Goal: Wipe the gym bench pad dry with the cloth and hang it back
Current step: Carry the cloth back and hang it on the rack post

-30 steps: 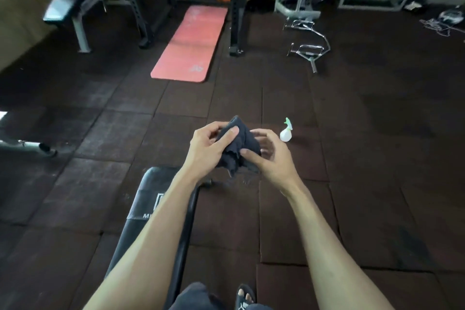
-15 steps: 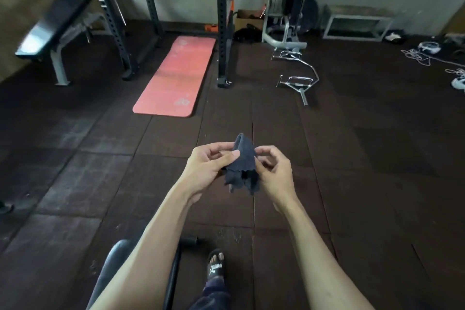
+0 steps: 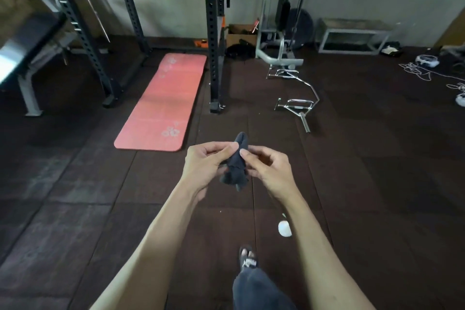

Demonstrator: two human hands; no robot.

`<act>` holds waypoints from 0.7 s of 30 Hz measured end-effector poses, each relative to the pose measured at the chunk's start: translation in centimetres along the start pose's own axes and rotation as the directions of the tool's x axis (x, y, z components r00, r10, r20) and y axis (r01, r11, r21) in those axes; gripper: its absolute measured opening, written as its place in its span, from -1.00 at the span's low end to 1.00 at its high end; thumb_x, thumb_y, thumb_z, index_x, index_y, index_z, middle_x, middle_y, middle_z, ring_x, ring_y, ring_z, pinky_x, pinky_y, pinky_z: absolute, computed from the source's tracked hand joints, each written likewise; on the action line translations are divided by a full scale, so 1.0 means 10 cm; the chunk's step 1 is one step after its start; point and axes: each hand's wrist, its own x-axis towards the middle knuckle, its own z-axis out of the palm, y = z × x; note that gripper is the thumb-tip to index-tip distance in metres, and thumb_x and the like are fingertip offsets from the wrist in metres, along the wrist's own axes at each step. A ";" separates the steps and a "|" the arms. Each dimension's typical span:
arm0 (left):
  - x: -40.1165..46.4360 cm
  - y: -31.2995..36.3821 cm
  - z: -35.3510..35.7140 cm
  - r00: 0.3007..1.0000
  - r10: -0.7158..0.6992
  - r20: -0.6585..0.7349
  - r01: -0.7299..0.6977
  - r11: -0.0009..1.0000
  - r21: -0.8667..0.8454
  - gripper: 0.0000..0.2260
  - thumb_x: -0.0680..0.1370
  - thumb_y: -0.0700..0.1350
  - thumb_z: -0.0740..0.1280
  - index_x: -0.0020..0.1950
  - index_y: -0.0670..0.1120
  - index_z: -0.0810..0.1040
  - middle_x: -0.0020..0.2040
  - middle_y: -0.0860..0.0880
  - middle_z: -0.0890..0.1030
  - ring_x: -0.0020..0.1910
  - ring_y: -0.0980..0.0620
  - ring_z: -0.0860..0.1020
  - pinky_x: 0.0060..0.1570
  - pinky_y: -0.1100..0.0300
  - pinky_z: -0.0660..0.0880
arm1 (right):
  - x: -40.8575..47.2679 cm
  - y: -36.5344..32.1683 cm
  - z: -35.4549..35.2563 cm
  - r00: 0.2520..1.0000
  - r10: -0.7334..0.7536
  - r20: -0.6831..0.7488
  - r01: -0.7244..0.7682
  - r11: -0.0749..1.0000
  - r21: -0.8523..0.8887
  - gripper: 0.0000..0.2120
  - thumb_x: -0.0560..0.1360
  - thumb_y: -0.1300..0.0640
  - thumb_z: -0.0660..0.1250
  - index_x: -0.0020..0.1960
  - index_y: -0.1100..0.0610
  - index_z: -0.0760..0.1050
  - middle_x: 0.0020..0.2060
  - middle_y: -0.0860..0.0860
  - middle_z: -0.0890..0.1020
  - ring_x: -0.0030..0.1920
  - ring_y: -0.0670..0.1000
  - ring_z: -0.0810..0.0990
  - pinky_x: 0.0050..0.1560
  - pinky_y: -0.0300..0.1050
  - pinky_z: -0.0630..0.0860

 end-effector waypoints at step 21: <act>4.89 1.08 -0.02 0.934 0.332 -0.133 -0.257 0.881 0.397 -0.70 0.32 0.01 0.66 0.02 0.07 0.73 -0.09 0.02 0.75 -0.05 0.06 0.71 0.03 0.16 0.62 | 5.41 -0.75 -0.15 0.876 -0.479 0.055 0.416 0.693 -0.589 -0.86 0.57 0.20 0.30 0.02 0.02 0.60 -0.15 -0.19 0.64 -0.10 -0.21 0.59 -0.07 -0.55 0.34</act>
